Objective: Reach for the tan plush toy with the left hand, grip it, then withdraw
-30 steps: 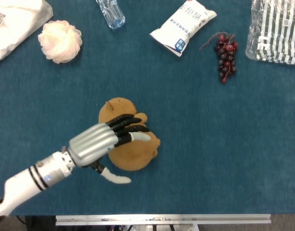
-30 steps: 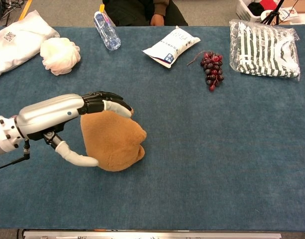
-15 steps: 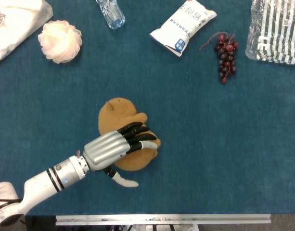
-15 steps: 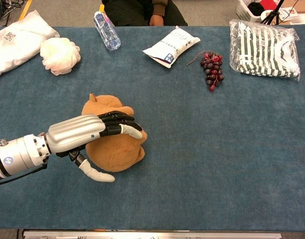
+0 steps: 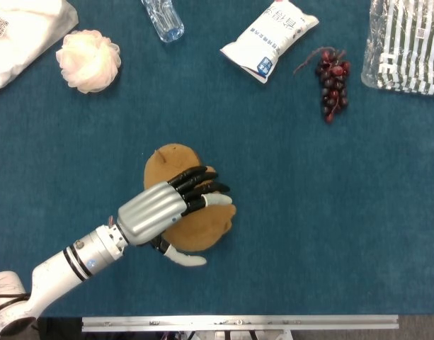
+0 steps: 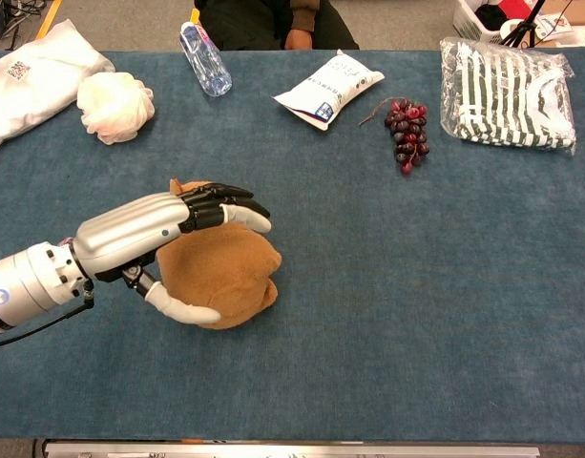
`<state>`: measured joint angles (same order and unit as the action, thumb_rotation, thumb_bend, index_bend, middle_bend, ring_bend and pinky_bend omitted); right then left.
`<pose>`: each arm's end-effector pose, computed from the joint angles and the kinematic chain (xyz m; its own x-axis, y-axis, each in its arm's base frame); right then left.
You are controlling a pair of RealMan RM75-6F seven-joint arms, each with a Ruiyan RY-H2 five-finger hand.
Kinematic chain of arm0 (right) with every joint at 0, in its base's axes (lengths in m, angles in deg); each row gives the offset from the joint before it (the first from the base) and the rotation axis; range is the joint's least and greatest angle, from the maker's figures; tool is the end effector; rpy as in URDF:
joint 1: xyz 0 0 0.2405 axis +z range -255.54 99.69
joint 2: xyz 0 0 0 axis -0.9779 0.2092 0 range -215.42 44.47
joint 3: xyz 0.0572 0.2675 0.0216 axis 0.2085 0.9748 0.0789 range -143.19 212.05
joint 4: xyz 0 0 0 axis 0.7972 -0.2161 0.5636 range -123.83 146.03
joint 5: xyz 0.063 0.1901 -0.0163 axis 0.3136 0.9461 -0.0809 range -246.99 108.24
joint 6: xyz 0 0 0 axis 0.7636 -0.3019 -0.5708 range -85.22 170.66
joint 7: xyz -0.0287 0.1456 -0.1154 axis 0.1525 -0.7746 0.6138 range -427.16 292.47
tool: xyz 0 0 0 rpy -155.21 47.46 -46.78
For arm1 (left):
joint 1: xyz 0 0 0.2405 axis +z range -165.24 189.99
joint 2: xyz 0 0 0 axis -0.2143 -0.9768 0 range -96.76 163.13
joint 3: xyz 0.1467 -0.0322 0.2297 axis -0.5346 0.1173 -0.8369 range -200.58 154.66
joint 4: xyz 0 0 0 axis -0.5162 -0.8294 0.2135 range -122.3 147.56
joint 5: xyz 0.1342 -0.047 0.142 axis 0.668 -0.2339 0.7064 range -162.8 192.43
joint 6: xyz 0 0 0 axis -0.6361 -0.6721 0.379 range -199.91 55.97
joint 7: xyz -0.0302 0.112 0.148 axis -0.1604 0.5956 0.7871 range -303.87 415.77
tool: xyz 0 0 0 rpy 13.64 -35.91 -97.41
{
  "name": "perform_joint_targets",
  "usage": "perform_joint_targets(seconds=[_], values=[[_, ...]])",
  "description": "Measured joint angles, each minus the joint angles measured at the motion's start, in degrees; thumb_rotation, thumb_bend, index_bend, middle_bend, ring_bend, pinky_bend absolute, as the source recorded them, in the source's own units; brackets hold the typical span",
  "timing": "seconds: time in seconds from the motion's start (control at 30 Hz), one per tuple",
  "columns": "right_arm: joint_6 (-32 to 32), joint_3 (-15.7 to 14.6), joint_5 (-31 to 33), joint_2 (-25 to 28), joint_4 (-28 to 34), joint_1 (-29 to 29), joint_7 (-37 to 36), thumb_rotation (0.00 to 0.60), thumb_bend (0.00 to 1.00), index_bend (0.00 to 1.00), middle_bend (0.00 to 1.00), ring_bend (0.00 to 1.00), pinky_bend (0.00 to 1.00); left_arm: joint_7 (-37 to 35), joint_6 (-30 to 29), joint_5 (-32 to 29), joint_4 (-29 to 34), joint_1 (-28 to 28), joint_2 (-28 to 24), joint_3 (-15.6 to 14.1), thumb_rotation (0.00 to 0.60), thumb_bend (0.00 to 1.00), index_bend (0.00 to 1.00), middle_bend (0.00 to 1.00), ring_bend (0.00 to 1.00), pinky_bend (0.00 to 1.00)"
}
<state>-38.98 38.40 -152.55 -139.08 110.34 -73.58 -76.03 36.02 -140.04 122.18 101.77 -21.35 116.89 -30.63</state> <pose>-0.3206 -0.2250 0.2213 0.3052 -0.0355 0.9516 -0.9507 0.0458 0.3067 -0.1424 0.2497 -0.0247 0.2075 0.5224 0.8271 0.7411 -0.6358 0.2157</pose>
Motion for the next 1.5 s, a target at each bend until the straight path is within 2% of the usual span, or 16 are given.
perform_joint_targets(seconds=[0.2, 0.47, 1.0, 1.5], values=[[0.0, 0.0, 0.2, -0.1, -0.3, -0.1, -0.1, 0.6, 0.21, 0.21, 0.35, 0.16, 0.25, 1.2, 1.4, -0.6, -0.9, -0.3, 0.6, -0.7, 0.322, 0.11, 0.16, 0.13, 0.05, 0.04], [0.4, 0.0, 0.4, -0.5, -0.7, 0.0, -0.2, 0.6, 0.21, 0.21, 0.35, 0.16, 0.25, 2.7, 4.0, -1.4, -3.2, -0.5, 2.0, -3.1, 0.324, 0.11, 0.16, 0.13, 0.05, 0.04], [0.2, 0.2, 0.2, -0.6, -0.7, 0.0, -0.4, 0.6, 0.21, 0.21, 0.35, 0.16, 0.25, -1.1, -3.7, -1.8, -1.8, 0.6, -0.3, -1.4, 0.329, 0.11, 0.16, 0.13, 0.05, 0.04], [0.2, 0.1, 0.1, -0.6, -0.7, -0.2, -0.4, 0.6, 0.21, 0.21, 0.35, 0.16, 0.25, 0.1, 0.4, -2.2, -4.4, 0.7, 1.6, -4.4, 0.33, 0.11, 0.16, 0.13, 0.05, 0.04]])
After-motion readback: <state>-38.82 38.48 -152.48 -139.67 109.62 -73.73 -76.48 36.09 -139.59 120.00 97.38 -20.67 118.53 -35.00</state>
